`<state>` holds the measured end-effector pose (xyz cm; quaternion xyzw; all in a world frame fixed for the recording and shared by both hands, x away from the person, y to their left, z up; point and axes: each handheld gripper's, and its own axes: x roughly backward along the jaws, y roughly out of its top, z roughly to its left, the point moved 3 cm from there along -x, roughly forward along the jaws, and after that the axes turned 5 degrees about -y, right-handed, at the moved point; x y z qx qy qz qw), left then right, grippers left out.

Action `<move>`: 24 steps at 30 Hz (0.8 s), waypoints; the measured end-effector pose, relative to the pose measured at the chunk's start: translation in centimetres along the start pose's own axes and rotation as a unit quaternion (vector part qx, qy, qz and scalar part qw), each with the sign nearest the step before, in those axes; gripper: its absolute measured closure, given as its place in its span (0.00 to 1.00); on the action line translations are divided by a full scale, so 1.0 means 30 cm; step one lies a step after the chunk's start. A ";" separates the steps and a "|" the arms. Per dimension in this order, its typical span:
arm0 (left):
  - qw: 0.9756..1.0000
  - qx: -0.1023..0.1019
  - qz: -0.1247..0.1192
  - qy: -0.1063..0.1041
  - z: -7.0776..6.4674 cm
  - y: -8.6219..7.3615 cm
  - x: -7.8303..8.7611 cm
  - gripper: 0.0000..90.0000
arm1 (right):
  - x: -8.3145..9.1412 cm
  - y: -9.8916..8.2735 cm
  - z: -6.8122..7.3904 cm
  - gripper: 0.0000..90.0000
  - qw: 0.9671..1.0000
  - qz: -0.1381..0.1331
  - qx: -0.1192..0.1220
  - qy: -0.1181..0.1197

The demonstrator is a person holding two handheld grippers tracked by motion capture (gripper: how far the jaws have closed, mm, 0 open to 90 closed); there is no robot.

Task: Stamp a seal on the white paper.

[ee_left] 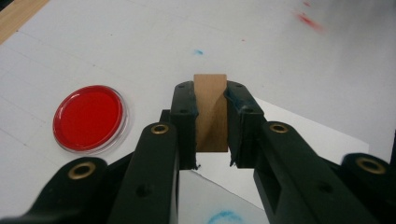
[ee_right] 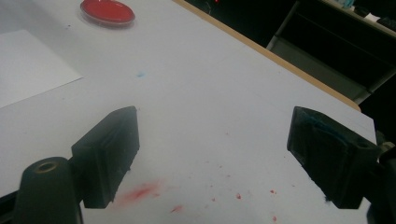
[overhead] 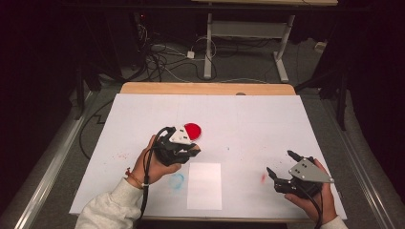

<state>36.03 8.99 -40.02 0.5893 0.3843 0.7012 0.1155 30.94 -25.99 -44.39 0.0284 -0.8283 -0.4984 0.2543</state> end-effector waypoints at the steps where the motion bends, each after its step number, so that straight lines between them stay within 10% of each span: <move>1: 1.000 -0.003 0.002 -0.003 -0.008 -0.001 -0.001 0.82 | 0.001 0.000 0.000 0.19 1.000 0.000 0.001 0.000; 24: 0.997 -0.024 0.063 -0.044 -0.092 -0.067 -0.089 0.82 | -0.003 -0.002 0.012 0.19 1.000 0.005 0.007 0.007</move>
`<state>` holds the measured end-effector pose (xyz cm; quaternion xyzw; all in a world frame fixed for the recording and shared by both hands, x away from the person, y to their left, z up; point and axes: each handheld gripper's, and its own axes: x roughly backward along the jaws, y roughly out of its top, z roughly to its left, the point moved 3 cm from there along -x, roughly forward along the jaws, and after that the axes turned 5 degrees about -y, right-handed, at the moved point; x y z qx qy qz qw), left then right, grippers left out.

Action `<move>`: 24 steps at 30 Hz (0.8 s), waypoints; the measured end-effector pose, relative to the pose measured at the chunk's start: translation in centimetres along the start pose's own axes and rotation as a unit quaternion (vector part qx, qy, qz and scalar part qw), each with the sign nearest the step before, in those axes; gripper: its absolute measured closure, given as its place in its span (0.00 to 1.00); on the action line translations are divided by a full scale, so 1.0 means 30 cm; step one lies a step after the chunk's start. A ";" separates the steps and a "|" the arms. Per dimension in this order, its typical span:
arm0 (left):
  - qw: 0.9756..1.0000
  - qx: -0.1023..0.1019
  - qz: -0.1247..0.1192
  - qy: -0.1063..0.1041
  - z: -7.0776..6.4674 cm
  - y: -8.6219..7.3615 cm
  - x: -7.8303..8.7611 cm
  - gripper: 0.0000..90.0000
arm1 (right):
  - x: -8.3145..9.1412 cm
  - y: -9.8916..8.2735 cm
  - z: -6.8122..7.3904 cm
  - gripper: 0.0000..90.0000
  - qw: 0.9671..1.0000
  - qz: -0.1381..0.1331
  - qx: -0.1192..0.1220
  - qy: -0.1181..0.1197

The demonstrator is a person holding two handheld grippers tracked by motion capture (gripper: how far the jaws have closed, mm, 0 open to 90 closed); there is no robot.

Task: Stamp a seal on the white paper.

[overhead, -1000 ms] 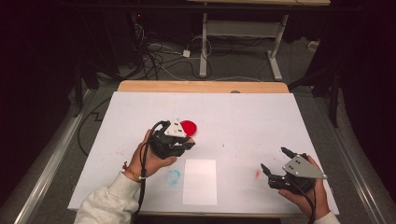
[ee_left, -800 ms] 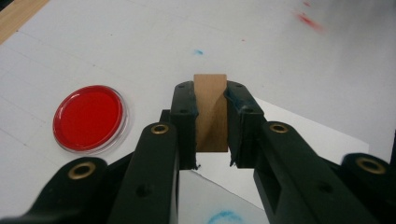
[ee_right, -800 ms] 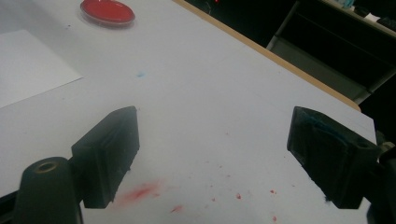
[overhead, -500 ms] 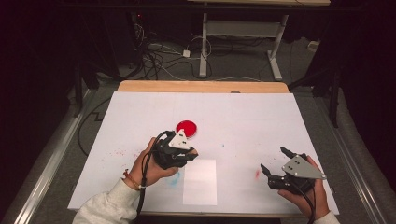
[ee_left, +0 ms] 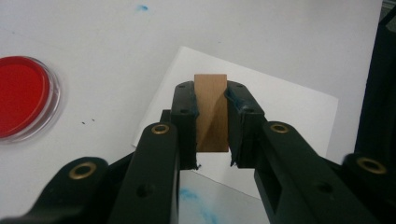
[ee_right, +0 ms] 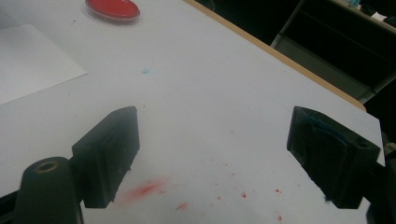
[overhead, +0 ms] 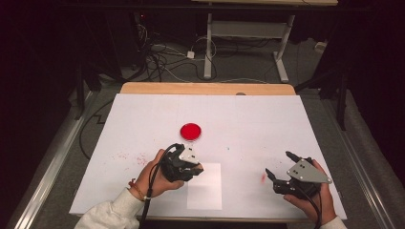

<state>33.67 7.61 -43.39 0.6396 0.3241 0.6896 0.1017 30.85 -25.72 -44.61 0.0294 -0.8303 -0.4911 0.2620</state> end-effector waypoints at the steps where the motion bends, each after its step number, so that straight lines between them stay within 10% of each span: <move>1: 1.000 -0.001 0.003 -0.002 -0.001 -0.002 -0.005 0.82 | 0.000 0.001 0.000 0.19 1.000 0.000 0.001 0.000; 24: 0.998 -0.016 0.052 -0.036 -0.038 -0.019 -0.144 0.82 | -0.002 0.000 0.004 0.19 1.000 0.001 0.005 0.003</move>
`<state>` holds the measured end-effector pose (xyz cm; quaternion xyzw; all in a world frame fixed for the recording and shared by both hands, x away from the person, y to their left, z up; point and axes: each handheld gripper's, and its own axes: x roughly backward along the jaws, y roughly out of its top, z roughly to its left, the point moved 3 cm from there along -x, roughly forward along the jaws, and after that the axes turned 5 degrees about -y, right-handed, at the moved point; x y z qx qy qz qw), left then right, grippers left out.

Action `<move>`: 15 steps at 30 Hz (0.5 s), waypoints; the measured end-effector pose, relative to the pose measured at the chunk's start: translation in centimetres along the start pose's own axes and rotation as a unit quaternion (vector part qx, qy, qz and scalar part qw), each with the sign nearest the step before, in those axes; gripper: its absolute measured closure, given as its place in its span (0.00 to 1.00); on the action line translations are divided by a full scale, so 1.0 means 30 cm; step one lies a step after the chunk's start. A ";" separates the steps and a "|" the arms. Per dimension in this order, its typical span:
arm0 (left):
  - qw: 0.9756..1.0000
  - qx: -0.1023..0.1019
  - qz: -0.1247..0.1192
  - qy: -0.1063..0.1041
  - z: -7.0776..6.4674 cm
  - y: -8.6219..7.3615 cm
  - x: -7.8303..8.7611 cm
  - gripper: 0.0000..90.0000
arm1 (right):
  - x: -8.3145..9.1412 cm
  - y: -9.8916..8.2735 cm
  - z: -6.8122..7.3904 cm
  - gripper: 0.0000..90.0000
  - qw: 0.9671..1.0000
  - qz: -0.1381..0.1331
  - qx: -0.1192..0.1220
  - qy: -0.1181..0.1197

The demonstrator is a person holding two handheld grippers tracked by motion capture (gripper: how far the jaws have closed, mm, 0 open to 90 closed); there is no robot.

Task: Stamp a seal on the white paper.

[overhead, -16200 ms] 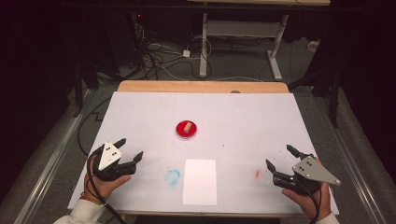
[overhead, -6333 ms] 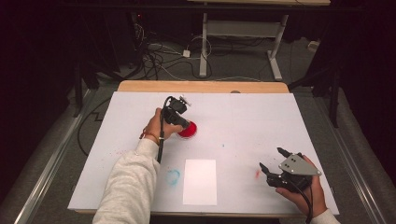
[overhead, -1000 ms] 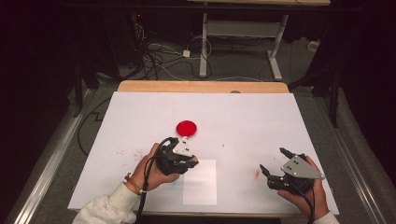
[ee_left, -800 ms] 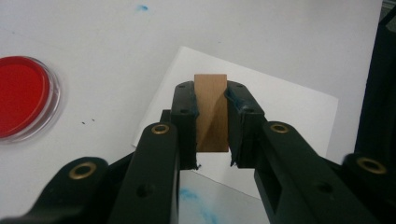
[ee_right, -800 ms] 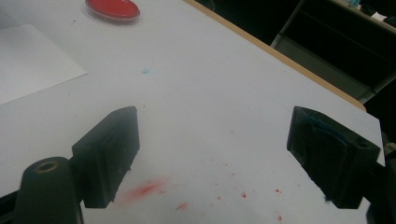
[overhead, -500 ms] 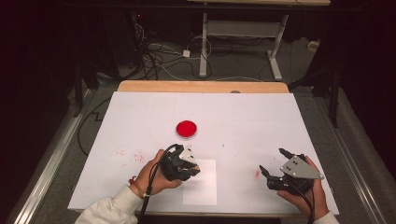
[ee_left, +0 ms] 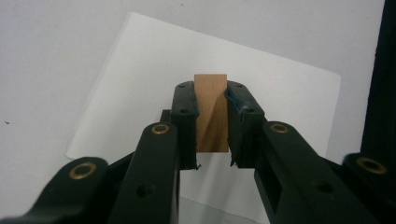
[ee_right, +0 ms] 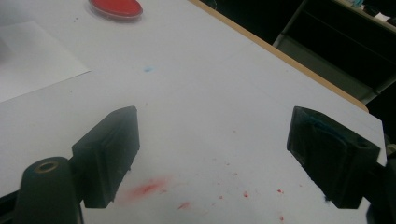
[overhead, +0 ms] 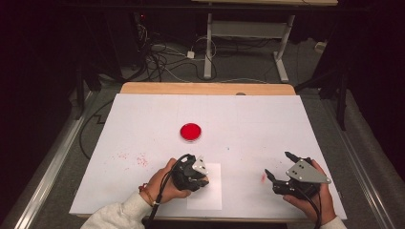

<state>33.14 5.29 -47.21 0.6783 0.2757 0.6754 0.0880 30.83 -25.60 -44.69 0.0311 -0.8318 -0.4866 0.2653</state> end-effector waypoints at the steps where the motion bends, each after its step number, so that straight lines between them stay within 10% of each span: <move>1: 1.000 -0.001 0.001 -0.002 -0.001 0.000 -0.005 0.82 | 0.000 0.000 0.001 0.19 1.000 0.000 0.000 0.000; 15: 1.000 -0.003 0.022 -0.006 0.000 0.007 -0.035 0.82 | -0.002 -0.001 0.005 0.19 1.000 0.003 0.001 0.002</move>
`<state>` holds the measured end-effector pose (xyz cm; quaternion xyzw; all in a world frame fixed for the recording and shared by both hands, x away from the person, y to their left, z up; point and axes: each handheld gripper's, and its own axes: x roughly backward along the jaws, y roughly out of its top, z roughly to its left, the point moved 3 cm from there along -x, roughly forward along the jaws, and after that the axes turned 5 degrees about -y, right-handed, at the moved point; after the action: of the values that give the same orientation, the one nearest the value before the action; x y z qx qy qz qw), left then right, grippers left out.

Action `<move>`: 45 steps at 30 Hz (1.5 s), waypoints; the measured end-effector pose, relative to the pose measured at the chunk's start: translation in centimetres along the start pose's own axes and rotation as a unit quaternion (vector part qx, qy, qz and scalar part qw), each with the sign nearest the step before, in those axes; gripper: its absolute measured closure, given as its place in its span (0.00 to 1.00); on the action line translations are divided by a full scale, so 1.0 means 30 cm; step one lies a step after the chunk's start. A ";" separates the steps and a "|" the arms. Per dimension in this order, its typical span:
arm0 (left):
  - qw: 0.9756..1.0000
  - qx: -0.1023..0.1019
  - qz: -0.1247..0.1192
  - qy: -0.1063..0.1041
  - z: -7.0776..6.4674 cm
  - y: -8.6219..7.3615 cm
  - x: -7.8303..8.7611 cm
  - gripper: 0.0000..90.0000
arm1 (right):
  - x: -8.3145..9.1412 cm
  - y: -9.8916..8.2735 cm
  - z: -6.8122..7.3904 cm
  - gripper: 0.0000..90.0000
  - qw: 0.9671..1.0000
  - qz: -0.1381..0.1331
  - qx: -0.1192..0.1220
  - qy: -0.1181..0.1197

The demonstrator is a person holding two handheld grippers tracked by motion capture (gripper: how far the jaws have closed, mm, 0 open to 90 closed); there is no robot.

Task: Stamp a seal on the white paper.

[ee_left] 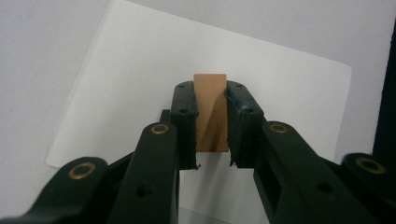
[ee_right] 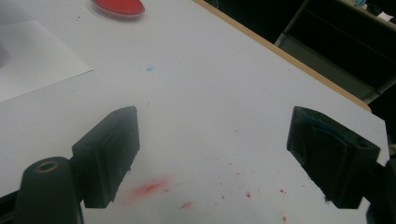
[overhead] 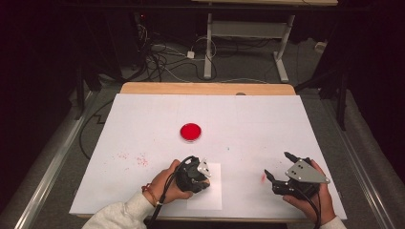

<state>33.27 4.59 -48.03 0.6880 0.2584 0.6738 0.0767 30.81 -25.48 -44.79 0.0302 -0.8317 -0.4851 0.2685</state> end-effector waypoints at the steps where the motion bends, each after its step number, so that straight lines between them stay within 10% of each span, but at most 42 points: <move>1: 1.000 0.002 0.000 -0.002 0.002 0.000 0.000 0.82 | 0.000 0.000 0.000 0.19 1.000 0.000 0.000 0.000; 45: 1.000 0.001 0.022 0.004 0.000 0.010 -0.016 0.82 | -0.011 -0.007 0.004 0.19 1.000 0.009 0.006 0.001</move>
<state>33.37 4.11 -48.32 0.6911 0.2439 0.6778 0.0600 30.98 -25.39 -45.13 0.0246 -0.8347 -0.4773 0.2735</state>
